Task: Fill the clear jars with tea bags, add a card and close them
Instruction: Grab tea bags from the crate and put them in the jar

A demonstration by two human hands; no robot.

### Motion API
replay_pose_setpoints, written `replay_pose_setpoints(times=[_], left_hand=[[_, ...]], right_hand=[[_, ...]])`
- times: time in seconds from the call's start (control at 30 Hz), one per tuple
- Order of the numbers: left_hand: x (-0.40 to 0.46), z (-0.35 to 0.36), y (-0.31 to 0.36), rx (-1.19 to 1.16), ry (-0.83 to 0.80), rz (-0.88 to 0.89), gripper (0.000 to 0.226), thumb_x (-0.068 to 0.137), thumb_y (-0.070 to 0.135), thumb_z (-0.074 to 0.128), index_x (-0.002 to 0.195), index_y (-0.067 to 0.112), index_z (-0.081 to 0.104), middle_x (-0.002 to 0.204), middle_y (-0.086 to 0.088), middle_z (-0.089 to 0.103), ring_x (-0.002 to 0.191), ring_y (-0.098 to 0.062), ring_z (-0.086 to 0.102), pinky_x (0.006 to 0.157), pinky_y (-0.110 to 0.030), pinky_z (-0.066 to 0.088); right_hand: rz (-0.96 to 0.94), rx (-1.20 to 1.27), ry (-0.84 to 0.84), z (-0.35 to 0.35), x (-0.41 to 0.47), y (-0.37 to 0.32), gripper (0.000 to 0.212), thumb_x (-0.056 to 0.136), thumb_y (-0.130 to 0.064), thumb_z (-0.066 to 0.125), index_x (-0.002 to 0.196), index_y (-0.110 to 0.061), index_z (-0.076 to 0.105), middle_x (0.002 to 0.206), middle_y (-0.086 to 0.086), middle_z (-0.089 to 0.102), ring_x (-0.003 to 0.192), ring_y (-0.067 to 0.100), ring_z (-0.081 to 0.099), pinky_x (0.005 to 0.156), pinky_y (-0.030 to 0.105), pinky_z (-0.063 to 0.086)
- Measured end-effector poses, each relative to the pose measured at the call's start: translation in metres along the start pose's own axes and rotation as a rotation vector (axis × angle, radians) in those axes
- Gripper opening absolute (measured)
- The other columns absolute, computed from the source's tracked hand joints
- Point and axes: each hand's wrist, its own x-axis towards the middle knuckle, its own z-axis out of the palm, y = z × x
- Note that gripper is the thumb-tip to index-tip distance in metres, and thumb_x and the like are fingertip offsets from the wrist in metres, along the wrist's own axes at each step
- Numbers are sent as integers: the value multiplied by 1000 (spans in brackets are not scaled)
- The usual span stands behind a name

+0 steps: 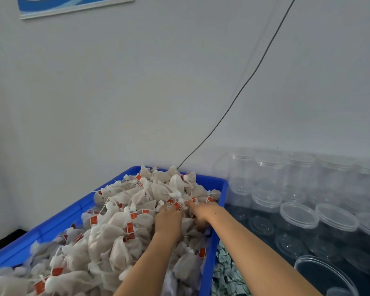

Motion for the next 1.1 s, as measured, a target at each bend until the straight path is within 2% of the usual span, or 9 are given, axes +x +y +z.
replay_pose_setpoints(times=[0.17, 0.43, 0.53, 0.6, 0.67, 0.77, 0.83, 0.93, 1.1], left_hand=[[3, -1, 1, -27, 54, 19, 38, 89, 29, 65, 123, 14, 55, 121, -6, 62, 113, -24, 58, 94, -32, 45], [3, -6, -12, -917, 254, -359, 57, 78, 25, 77, 128, 17, 51, 107, -2, 58, 96, -19, 58, 74, -28, 48], [4, -15, -19, -1256, 347, -474, 51, 80, 17, 75, 125, 9, 54, 107, -8, 62, 88, -20, 61, 66, -29, 54], [3, -20, -24, -1388, 415, -517, 46, 80, 16, 75, 121, 10, 55, 101, -6, 63, 78, -13, 58, 54, -21, 44], [1, -27, -30, -1586, 432, -604, 42, 81, 18, 74, 118, 10, 57, 93, -4, 63, 76, -12, 59, 56, -24, 46], [-2, -41, -36, -1937, 286, -784, 41, 86, 22, 68, 121, 9, 52, 105, -12, 64, 96, -26, 64, 86, -42, 56], [-5, -50, -38, -2321, 144, -742, 34, 91, 20, 62, 121, 9, 51, 112, -16, 64, 105, -29, 64, 95, -44, 52], [-16, -62, -32, -2748, 66, -646, 19, 98, 25, 53, 106, 8, 55, 105, -15, 65, 105, -26, 64, 86, -33, 55], [-32, -84, -1, -2798, -70, -693, 26, 97, 34, 49, 95, 10, 59, 93, -11, 64, 88, -23, 61, 73, -31, 53]], right_hand=[[-24, 82, -140, -6, -2, 0, 98, 83, -20, 66, 151, -39, -2, 156, 17, 23, 128, 36, 44, 98, 46, 46], [-93, -36, 94, 1, -4, -5, 70, 86, -15, 64, 142, -24, 24, 136, 15, 47, 113, 31, 56, 85, 38, 47], [-116, 57, 155, 1, -4, -4, 54, 89, -12, 59, 136, -21, 35, 129, 11, 54, 108, 28, 58, 84, 35, 47], [-143, 152, 231, -2, -5, -2, 43, 90, -11, 57, 130, -19, 44, 126, 9, 57, 109, 26, 57, 89, 35, 47], [-169, 293, 300, -8, -7, 0, 29, 91, -12, 56, 119, -17, 50, 118, 8, 59, 103, 22, 56, 92, 36, 47], [-185, 544, 387, -19, -15, 2, 19, 93, -22, 57, 109, -18, 50, 106, 5, 58, 95, 20, 55, 85, 34, 48], [-165, 798, 380, -28, -23, 4, 26, 92, -21, 59, 118, -19, 52, 110, 4, 59, 94, 18, 57, 73, 28, 49], [-141, 1129, 361, -41, -36, 3, 24, 91, -11, 61, 110, -23, 52, 107, 6, 60, 85, 20, 58, 59, 28, 48], [-196, 1249, 490, -61, -66, 4, 27, 89, -6, 63, 104, -26, 51, 93, 5, 60, 67, 12, 52, 57, 27, 46]])
